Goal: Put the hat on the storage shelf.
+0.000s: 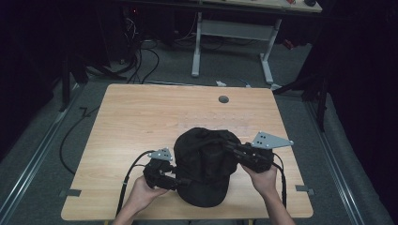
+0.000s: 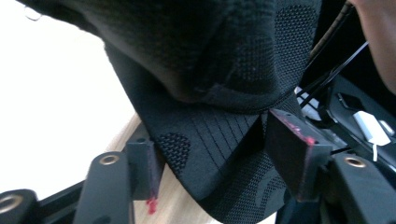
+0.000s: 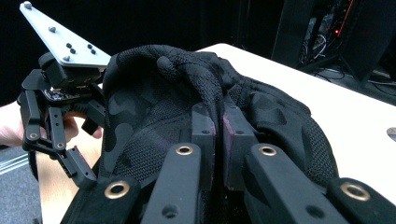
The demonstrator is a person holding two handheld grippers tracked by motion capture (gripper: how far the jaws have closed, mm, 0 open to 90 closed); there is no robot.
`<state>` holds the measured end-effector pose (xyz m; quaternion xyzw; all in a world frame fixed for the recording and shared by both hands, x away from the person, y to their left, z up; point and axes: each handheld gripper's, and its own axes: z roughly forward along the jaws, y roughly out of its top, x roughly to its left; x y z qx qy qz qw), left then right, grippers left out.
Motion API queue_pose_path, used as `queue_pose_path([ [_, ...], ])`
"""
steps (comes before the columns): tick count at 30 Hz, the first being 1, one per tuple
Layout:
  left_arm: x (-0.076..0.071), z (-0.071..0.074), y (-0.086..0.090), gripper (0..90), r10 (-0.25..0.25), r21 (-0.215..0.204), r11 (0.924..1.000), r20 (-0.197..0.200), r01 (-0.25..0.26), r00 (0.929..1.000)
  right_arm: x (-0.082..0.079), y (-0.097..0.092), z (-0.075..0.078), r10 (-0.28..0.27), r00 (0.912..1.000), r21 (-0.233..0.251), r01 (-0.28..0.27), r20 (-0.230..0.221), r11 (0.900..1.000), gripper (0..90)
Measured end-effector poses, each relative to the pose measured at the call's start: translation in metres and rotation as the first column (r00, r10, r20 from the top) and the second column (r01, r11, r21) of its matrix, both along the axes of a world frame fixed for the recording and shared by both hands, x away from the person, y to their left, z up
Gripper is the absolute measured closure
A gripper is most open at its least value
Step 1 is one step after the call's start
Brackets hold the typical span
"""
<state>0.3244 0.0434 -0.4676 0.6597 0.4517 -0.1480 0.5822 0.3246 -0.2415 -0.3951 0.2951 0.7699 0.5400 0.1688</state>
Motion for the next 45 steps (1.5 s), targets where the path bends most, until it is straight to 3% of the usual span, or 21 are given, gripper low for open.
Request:
queue_pose_path([
  [8,-0.002,0.003,0.001,56.0,-0.014,-0.011,0.9998,-0.014,0.014,0.9998,0.002,-0.001,0.001,-0.006,0.9999,0.010,0.006,0.012,0.9999,85.5],
  [12,-0.002,0.004,0.001,61.1,-0.022,-0.014,0.9997,-0.042,0.021,0.9989,0.002,0.000,0.001,-0.010,0.9999,0.003,0.009,0.012,0.9999,85.2],
  [18,-0.006,0.010,0.004,70.2,-0.060,-0.055,0.9969,-0.058,0.057,0.9965,0.002,0.000,0.004,-0.008,0.9997,0.003,0.008,0.025,1.0000,84.3],
  [25,-0.012,0.018,0.008,84.7,-0.106,-0.094,0.9904,-0.054,0.101,0.9928,0.002,-0.002,0.007,-0.008,0.9995,0.009,0.008,0.031,0.9999,81.4],
  [30,-0.018,0.024,0.010,85.8,-0.113,-0.108,0.9880,-0.022,0.110,0.9933,0.002,-0.003,0.008,-0.005,0.9994,0.017,0.004,0.034,0.9999,80.0],
  [34,-0.021,0.028,0.012,86.0,-0.096,-0.117,0.9884,0.009,0.096,0.9953,0.003,-0.007,0.010,-0.006,0.9998,0.051,0.005,0.021,0.9987,73.7],
  [35,-0.021,0.029,0.013,86.0,-0.087,-0.119,0.9890,0.017,0.088,0.9961,0.003,-0.009,0.010,-0.002,0.9999,0.063,0.002,0.011,0.9980,66.7],
  [41,-0.021,0.030,0.016,86.1,-0.056,-0.110,0.9920,0.046,0.061,0.9973,0.004,-0.018,0.006,-0.043,0.9986,0.076,0.045,-0.030,0.9960,47.1],
  [45,-0.021,0.031,0.018,86.1,-0.032,-0.107,0.9936,0.060,0.038,0.9977,0.003,-0.027,-0.002,-0.073,0.9958,0.086,0.077,-0.056,0.9933,42.0],
])
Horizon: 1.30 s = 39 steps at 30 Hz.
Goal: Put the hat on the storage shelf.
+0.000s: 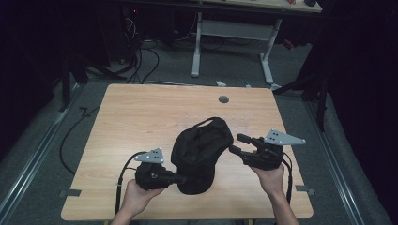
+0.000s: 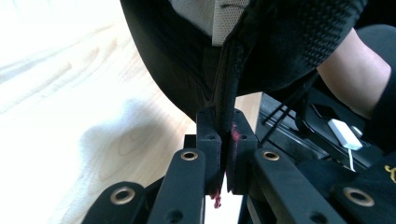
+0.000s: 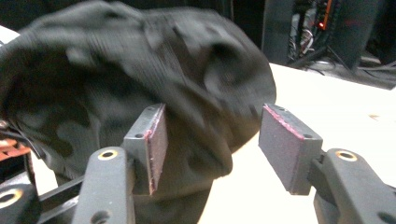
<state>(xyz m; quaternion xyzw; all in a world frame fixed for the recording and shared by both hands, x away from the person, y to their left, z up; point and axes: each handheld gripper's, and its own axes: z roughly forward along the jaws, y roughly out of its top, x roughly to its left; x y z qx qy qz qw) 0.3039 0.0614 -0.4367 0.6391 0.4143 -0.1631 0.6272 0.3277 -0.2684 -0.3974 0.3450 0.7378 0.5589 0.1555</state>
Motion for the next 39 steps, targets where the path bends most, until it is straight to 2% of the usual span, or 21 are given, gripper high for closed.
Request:
queue_pose_path([
  [5,0.001,0.004,0.005,86.1,0.046,-0.012,0.9989,0.025,-0.046,0.9986,-0.002,-0.007,-0.011,-0.032,0.9987,-0.028,0.031,-0.039,0.9991,40.9],
  [6,0.002,0.005,0.007,86.0,0.066,-0.017,0.9977,0.029,-0.066,0.9974,-0.002,-0.010,-0.022,-0.071,0.9948,-0.061,0.067,-0.073,0.9959,41.5],
  [7,0.002,0.005,0.007,86.1,0.066,-0.017,0.9977,0.029,-0.066,0.9974,-0.002,-0.010,-0.022,-0.071,0.9948,-0.061,0.067,-0.073,0.9959,41.5],
  [8,0.004,0.006,0.009,86.0,0.089,-0.018,0.9959,0.032,-0.089,0.9955,-0.001,-0.013,-0.035,-0.104,0.9886,-0.084,0.095,-0.109,0.9919,41.6],
  [10,0.005,0.006,0.010,86.0,0.100,-0.019,0.9949,0.035,-0.099,0.9944,0.000,-0.015,-0.047,-0.135,0.9809,-0.119,0.119,-0.140,0.9858,41.7],
  [13,0.008,0.007,0.013,86.0,0.149,-0.023,0.9887,0.036,-0.148,0.9882,0.002,-0.018,-0.068,-0.197,0.9621,-0.183,0.162,-0.189,0.9697,41.7],
  [16,0.010,0.007,0.015,86.0,0.164,-0.021,0.9863,0.038,-0.163,0.9857,0.004,-0.022,-0.086,-0.254,0.9420,-0.239,0.200,-0.220,0.9503,41.4],
  [18,0.011,0.008,0.016,86.0,0.192,-0.011,0.9813,0.044,-0.192,0.9803,0.005,-0.025,-0.097,-0.289,0.9292,-0.266,0.225,-0.231,0.9374,40.8],
  [20,0.013,0.008,0.017,86.0,0.202,-0.013,0.9793,0.047,-0.202,0.9782,0.005,-0.026,-0.106,-0.328,0.9157,-0.299,0.254,-0.232,0.9199,39.8],
  [21,0.013,0.009,0.017,86.0,0.207,-0.013,0.9783,0.050,-0.207,0.9771,0.005,-0.027,-0.110,-0.344,0.9131,-0.321,0.265,-0.219,0.9093,39.2],
  [22,0.013,0.009,0.017,86.0,0.207,-0.013,0.9783,0.050,-0.207,0.9771,0.005,-0.027,-0.110,-0.344,0.9131,-0.321,0.265,-0.219,0.9093,39.2],
  [23,0.014,0.010,0.017,86.0,0.222,-0.017,0.9750,0.054,-0.222,0.9735,0.005,-0.027,-0.117,-0.380,0.9026,-0.364,0.292,-0.202,0.8846,38.5],
  [26,0.017,0.010,0.018,86.0,0.235,-0.017,0.9721,0.059,-0.234,0.9703,0.005,-0.029,-0.126,-0.409,0.8940,-0.403,0.312,-0.182,0.8603,37.5],
  [27,0.017,0.010,0.018,85.9,0.235,-0.017,0.9721,0.059,-0.234,0.9703,0.005,-0.029,-0.126,-0.409,0.8940,-0.403,0.312,-0.182,0.8603,37.5],
  [29,0.019,0.010,0.019,85.9,0.253,-0.013,0.9676,0.060,-0.252,0.9657,0.005,-0.030,-0.131,-0.428,0.8851,-0.407,0.329,-0.182,0.8523,36.6],
  [30,0.020,0.010,0.020,85.9,0.257,-0.012,0.9664,0.062,-0.257,0.9645,0.004,-0.031,-0.133,-0.433,0.8851,-0.403,0.339,-0.170,0.8500,36.2],
  [31,0.022,0.010,0.020,85.9,0.266,-0.016,0.9640,0.062,-0.266,0.9620,0.004,-0.032,-0.133,-0.443,0.8805,-0.403,0.348,-0.170,0.8466,35.5],
  [34,0.027,0.013,0.024,85.9,0.301,-0.031,0.9537,0.070,-0.299,0.9511,0.004,-0.032,-0.133,-0.450,0.8765,-0.404,0.355,-0.170,0.8431,35.4],
  [37,0.033,0.016,0.026,85.9,0.320,-0.041,0.9474,0.083,-0.317,0.9439,0.004,-0.032,-0.133,-0.452,0.8756,-0.404,0.357,-0.170,0.8424,35.0],
  [38,0.033,0.016,0.026,85.9,0.320,-0.041,0.9474,0.083,-0.317,0.9439,0.004,-0.032,-0.133,-0.452,0.8756,-0.404,0.357,-0.170,0.8424,35.0],
  [39,0.038,0.019,0.026,85.9,0.331,-0.040,0.9436,0.090,-0.329,0.9393,0.004,-0.032,-0.133,-0.454,0.8749,-0.406,0.359,-0.168,0.8405,34.9],
])
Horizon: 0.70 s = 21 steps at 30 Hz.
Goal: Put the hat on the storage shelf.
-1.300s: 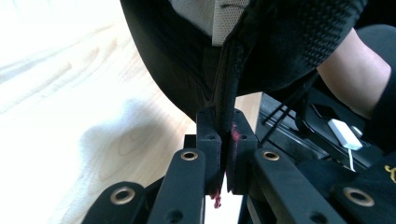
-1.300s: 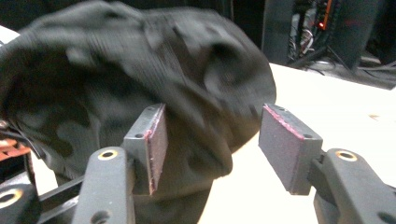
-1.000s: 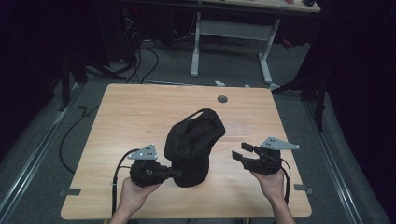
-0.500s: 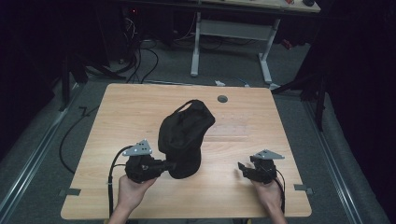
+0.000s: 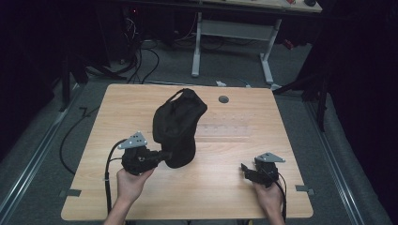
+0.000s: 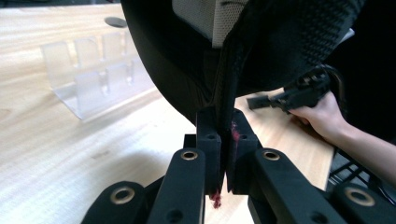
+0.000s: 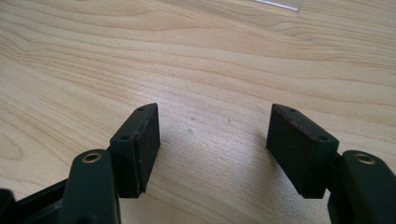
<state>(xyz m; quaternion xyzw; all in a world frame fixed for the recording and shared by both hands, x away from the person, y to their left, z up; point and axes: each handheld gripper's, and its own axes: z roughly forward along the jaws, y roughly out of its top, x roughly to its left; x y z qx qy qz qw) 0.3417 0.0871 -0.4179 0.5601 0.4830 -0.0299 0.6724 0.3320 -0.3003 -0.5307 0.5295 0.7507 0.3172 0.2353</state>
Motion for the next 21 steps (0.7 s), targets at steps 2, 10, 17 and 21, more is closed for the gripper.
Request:
queue_pose_path([
  [2,0.003,0.001,0.000,86.0,0.006,0.002,1.0000,0.003,-0.006,1.0000,0.000,0.000,0.000,0.000,1.0000,0.000,0.000,0.000,1.0000,34.9],
  [10,0.026,0.011,0.000,85.9,0.073,0.014,0.9972,0.066,-0.074,0.9951,0.000,0.000,0.000,0.005,1.0000,-0.001,-0.005,0.000,1.0000,33.9],
  [17,0.042,0.015,0.000,86.0,0.114,0.044,0.9920,0.095,-0.119,0.9889,0.000,0.000,0.000,0.008,1.0000,-0.003,-0.008,0.000,1.0000,33.7],
  [21,0.049,0.015,-0.001,86.0,0.134,0.048,0.9891,0.103,-0.140,0.9856,0.000,0.000,0.000,0.008,1.0000,-0.003,-0.008,0.001,1.0000,33.6],
])
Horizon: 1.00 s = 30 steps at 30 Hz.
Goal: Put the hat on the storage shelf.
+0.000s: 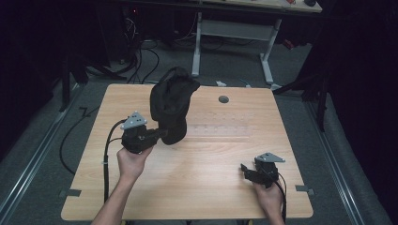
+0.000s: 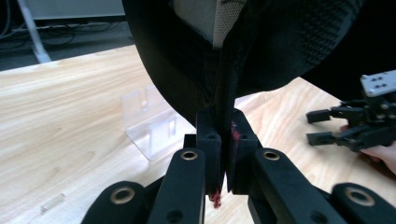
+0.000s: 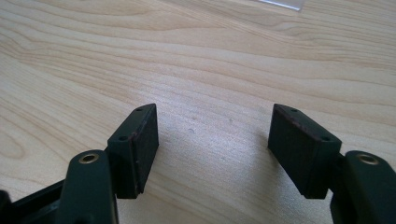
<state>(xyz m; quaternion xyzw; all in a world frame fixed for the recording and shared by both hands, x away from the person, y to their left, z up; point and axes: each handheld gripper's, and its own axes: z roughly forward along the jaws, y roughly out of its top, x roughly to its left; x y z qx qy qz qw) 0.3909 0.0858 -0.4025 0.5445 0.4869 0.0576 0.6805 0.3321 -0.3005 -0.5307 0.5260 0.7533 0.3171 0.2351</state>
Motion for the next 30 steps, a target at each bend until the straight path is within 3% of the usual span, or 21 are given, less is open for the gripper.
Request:
queue_pose_path([
  [17,0.034,-0.007,-0.014,85.9,0.054,0.038,0.9978,0.015,-0.055,0.9984,0.000,0.000,0.000,-0.001,1.0000,0.001,0.001,-0.002,1.0000,33.4],
  [30,0.043,-0.016,-0.023,85.9,0.061,0.052,0.9967,0.016,-0.062,0.9980,0.000,0.001,0.000,-0.002,1.0000,0.004,0.002,-0.004,1.0000,33.3],
])
